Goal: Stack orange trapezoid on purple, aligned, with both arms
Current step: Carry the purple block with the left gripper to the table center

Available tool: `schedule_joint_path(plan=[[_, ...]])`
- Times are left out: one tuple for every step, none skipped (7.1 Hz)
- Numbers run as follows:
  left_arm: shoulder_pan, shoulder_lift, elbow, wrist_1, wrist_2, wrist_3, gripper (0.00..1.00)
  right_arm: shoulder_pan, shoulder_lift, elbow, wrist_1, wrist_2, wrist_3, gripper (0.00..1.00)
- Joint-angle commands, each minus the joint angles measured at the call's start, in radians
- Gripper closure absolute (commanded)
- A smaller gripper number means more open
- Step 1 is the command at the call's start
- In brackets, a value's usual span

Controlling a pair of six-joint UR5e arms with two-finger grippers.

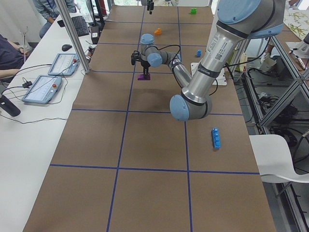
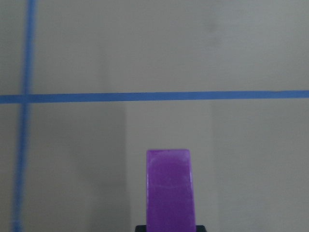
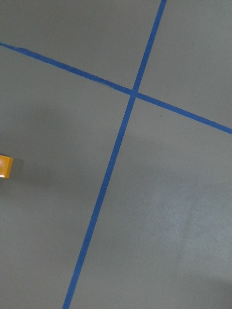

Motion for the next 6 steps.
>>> schedule_joint_path(plan=[[0.084,-0.210,0.229,0.000,0.072,-0.060,1.00,0.001,0.000,0.000,-0.001,0.000,0.003,0.00],[0.123,-0.221,0.245,-0.001,0.086,-0.062,1.00,-0.001,0.000,0.000,0.001,0.001,0.011,0.00],[0.153,-0.221,0.243,-0.001,0.118,-0.062,1.00,0.001,0.000,0.000,0.001,0.002,0.014,0.00],[0.161,-0.221,0.242,0.002,0.125,-0.062,1.00,0.001,0.000,0.000,0.001,0.002,0.014,0.00],[0.169,-0.219,0.243,0.002,0.126,-0.060,1.00,0.001,0.000,0.000,-0.001,0.000,0.014,0.00],[0.174,-0.216,0.243,0.002,0.125,-0.059,1.00,0.001,0.000,0.000,0.001,0.000,0.014,0.00]])
